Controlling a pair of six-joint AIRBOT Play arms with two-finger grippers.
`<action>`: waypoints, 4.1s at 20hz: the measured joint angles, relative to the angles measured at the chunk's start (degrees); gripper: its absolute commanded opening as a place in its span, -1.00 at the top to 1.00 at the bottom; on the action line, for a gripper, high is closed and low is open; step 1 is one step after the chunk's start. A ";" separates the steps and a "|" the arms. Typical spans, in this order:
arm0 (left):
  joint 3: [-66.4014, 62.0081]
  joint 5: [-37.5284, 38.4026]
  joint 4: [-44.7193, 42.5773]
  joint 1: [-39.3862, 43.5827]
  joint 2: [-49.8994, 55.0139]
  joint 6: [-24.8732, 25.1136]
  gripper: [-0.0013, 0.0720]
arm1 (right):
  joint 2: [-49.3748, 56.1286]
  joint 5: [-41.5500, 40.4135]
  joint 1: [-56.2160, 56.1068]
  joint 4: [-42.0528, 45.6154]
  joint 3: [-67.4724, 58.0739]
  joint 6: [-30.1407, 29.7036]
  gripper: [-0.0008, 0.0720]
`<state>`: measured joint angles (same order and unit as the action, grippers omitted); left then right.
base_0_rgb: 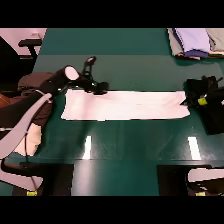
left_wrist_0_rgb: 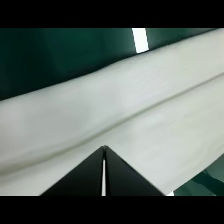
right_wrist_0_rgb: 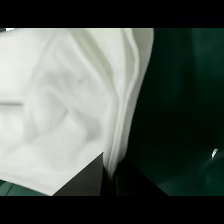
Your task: Fold the shirts.
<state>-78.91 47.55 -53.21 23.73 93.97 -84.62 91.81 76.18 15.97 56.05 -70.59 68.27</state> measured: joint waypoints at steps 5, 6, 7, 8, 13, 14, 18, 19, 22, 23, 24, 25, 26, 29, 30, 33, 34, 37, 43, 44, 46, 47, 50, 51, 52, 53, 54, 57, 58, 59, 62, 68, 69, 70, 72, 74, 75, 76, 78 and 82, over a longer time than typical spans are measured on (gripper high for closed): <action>-7.34 0.72 2.01 5.70 7.78 -0.20 0.90 | -7.02 5.33 -5.11 -6.40 -8.98 0.00 0.93; -8.61 1.25 2.32 6.69 9.18 -0.37 0.90 | -8.26 5.73 -6.29 -8.39 -10.71 0.20 0.93; -9.55 1.40 2.51 7.43 10.34 -0.42 0.90 | -9.31 5.75 -7.82 -10.29 -12.52 0.57 0.93; -10.25 1.86 2.56 8.20 11.45 -0.59 0.90 | -10.19 6.16 -9.55 -12.15 -14.34 0.98 0.93; -11.74 2.62 2.89 9.77 14.49 -0.83 0.90 | -11.93 6.56 -18.97 -17.35 -21.62 2.78 0.93; -11.85 2.58 2.95 9.88 14.69 -0.85 0.90 | -12.04 6.43 -20.90 -17.73 -22.73 3.06 0.93; -13.49 3.52 2.89 9.53 15.13 -0.85 0.90 | -12.26 5.14 -27.30 -18.64 -25.97 3.45 0.93; -14.38 4.15 2.54 8.96 15.04 -0.83 0.90 | -12.28 4.57 -28.57 -18.69 -26.43 3.56 0.93; -16.98 6.73 0.00 5.90 13.27 -1.09 0.90 | -11.91 2.86 -32.48 -20.17 -27.21 3.63 0.93; -17.57 7.34 -1.57 4.20 11.85 -1.44 0.90 | -11.47 2.38 -33.88 -21.09 -27.34 3.65 0.93; -17.99 8.02 -2.99 2.38 10.14 -1.64 0.90 | -10.78 1.55 -35.69 -22.27 -27.43 3.65 0.93; -18.27 8.83 -4.74 0.22 8.04 -1.84 0.90 | -9.92 0.59 -37.66 -23.50 -27.52 3.58 0.93; -18.47 9.51 -6.60 -2.05 5.79 -1.95 0.90 | -8.76 -0.66 -40.15 -24.22 -27.56 3.17 0.93; -18.82 12.02 -12.46 -9.75 -2.40 -2.19 0.90 | -3.72 -6.36 -49.18 -25.62 -28.06 1.22 0.91; -18.88 12.68 -14.12 -12.02 -5.03 -2.29 0.90 | -1.38 -8.48 -52.11 -25.68 -29.00 0.50 0.71; -18.97 13.94 -17.70 -18.38 -12.41 -2.32 0.90 | 7.52 -12.66 -59.84 -26.08 -35.23 -1.01 -0.62; -18.97 14.29 -18.49 -20.00 -14.32 -2.32 0.90 | 10.27 -12.87 -61.55 -26.05 -37.53 -1.18 -0.51; -18.99 15.39 -19.67 -23.32 -18.47 -2.32 0.90 | 16.00 -9.22 -63.21 -23.69 -42.97 -1.31 -0.36; -18.97 18.14 -20.52 -25.14 -20.87 -2.05 0.90 | 15.19 -0.46 -53.96 -15.32 -36.46 1.62 -0.20; -18.97 18.34 -20.65 -25.20 -21.00 -2.01 0.90 | 13.75 -0.26 -51.12 -13.86 -33.11 2.14 -0.20; -18.97 18.56 -20.68 -25.29 -21.09 -1.92 0.90 | 11.13 0.39 -45.42 -10.36 -26.10 3.56 -0.21; -18.97 18.69 -20.52 -25.31 -21.11 -1.92 0.90 | 9.70 0.39 -42.58 -9.79 -22.47 4.26 -0.25; -18.97 18.75 -20.41 -25.38 -21.11 -1.88 0.90 | 7.58 -1.42 -35.69 -9.88 -13.64 5.38 -0.68; -18.97 18.78 -20.33 -25.38 -21.11 -1.64 0.90 | 7.34 -2.67 -34.21 -11.23 -11.28 5.73 -0.67; -18.97 18.82 -20.31 -25.38 -21.11 -1.38 0.90 | 7.41 -3.41 -33.35 -12.00 -9.49 5.84 -0.67; -18.97 18.88 -20.31 -25.38 -21.11 -1.14 0.90 | 7.74 -4.35 -32.70 -13.16 -8.15 5.99 -0.66; -18.97 18.88 -20.31 -25.38 -21.11 -0.98 0.90 | 8.17 -5.79 -32.59 -14.32 -7.28 6.01 -0.66; -18.97 18.88 -20.17 -25.38 -21.11 -0.63 0.90 | 10.29 -8.87 -34.58 -18.75 -5.73 6.16 -0.65; -18.97 18.88 -20.17 -25.38 -21.11 -0.59 0.90 | 10.99 -10.03 -35.65 -20.50 -5.55 6.16 -0.65; -18.97 18.88 -20.17 -25.40 -21.14 -0.57 0.90 | 11.87 -10.99 -36.96 -22.03 -5.55 6.16 -0.64; -18.97 18.91 -19.80 -25.40 -21.11 -0.44 0.90 | 14.60 -13.40 -40.76 -23.37 -7.85 6.19 0.25; -18.97 18.91 -18.08 -23.06 -21.11 -0.42 0.90 | 17.35 -14.47 -44.59 -21.07 -17.11 6.47 0.93; -18.97 18.91 -17.94 -21.94 -21.11 -0.42 0.90 | 16.61 -13.68 -43.89 -19.45 -18.43 7.26 0.93; -18.97 18.88 -17.81 -20.79 -21.11 -0.42 0.90 | 15.39 -13.53 -42.58 -17.33 -19.45 7.98 0.93; -18.97 18.84 -17.62 -18.23 -21.11 -0.39 0.90 | 12.20 -12.94 -38.47 -13.09 -20.65 9.79 0.93; -18.97 18.51 -17.53 -16.02 -21.14 -0.42 0.90 | 8.26 -11.93 -32.50 -9.33 -21.33 11.26 0.93; -18.97 18.36 -17.57 -14.93 -21.11 -0.42 0.90 | 6.34 -11.58 -29.09 -7.50 -21.51 11.76 0.93; -18.97 18.05 -17.51 -13.97 -21.11 -0.42 0.90 | 4.33 -11.15 -25.16 -6.05 -21.64 12.24 0.93; -18.97 17.84 -17.44 -12.22 -21.11 -0.42 0.90 | 0.76 -10.73 -17.22 -4.35 -21.86 12.66 0.93; -18.97 17.53 -17.22 -10.51 -21.11 -0.42 0.90 | -3.48 -10.75 -2.27 -2.80 -21.99 13.16 0.93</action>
<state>-97.89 65.08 -70.43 13.21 72.86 -85.03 88.33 65.43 13.69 53.25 -92.58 81.43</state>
